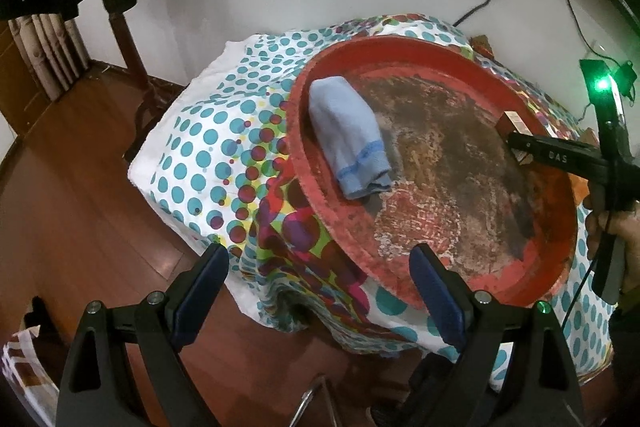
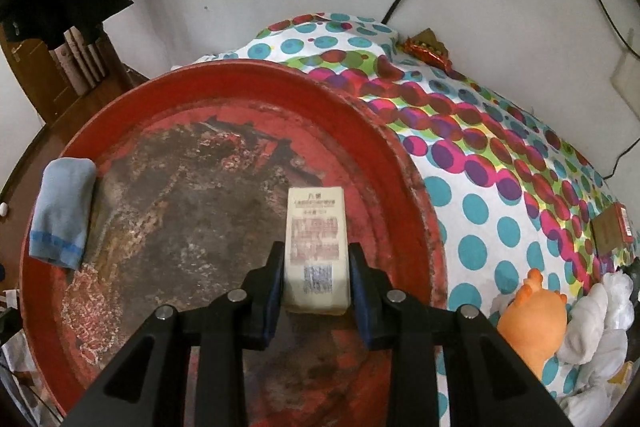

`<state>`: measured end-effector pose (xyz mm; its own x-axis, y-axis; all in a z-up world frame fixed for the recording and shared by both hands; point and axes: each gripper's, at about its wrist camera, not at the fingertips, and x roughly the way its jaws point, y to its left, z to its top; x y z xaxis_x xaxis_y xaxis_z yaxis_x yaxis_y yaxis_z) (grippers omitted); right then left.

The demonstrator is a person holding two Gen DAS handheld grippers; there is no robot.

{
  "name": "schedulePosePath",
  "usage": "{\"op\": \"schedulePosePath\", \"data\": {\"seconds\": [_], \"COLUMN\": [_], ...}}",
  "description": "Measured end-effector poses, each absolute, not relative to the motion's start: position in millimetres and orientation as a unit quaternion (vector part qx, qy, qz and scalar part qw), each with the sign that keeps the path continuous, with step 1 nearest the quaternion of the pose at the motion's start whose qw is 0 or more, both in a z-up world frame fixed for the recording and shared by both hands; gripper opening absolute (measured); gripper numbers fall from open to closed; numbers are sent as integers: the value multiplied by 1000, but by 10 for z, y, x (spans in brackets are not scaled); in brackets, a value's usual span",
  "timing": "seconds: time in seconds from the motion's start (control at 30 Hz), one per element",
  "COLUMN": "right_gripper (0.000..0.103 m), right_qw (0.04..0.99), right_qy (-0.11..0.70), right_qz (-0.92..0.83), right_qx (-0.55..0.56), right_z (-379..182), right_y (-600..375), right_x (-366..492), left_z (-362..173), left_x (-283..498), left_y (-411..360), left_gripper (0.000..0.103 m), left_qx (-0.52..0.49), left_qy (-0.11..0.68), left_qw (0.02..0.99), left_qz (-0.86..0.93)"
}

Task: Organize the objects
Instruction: 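Carry the cream box onto the red tray and open the right gripper, then grasp the yellow box with the right gripper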

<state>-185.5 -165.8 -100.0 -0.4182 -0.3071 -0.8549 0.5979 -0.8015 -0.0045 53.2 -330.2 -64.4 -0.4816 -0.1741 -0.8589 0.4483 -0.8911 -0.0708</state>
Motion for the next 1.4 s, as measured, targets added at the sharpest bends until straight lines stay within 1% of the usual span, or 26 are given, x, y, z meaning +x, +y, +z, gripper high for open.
{"op": "schedulePosePath", "data": {"seconds": [0.03,0.1,0.3,0.5,0.73,0.83,1.0,1.13,1.4], "right_gripper": [42,46,47,48,48,48,48,48,48], "right_qw": [272,271,283,276,205,180,132,114,98], "right_qy": [159,160,143,104,103,84,82,68,46], "right_qz": [-827,-828,-836,-854,-886,-894,-903,-899,-894], "right_qx": [465,464,448,430,402,401,400,417,434], "right_z": [-998,-976,-740,-478,-323,-279,-332,-444,-692], "right_y": [-1657,-1635,-1441,-869,108,542,1161,1518,1724], "right_x": [-1858,-1850,-1705,-1483,-1259,-1158,-987,-958,-1122], "left_z": [-641,-612,-511,-433,-367,-344,-315,-315,-349], "left_x": [526,523,457,306,114,56,-43,-121,-266], "left_y": [-3291,-3260,-3145,-2830,-2339,-2107,-1751,-1472,-1075], "left_gripper": [90,90,90,90,90,90,90,90,90], "left_qx": [475,472,464,460,458,458,460,464,474], "left_qy": [143,141,135,120,95,82,62,43,24], "left_qw": [184,182,171,140,93,73,45,23,-6], "left_qz": [-848,-851,-859,-869,-879,-882,-884,-884,-880]}}
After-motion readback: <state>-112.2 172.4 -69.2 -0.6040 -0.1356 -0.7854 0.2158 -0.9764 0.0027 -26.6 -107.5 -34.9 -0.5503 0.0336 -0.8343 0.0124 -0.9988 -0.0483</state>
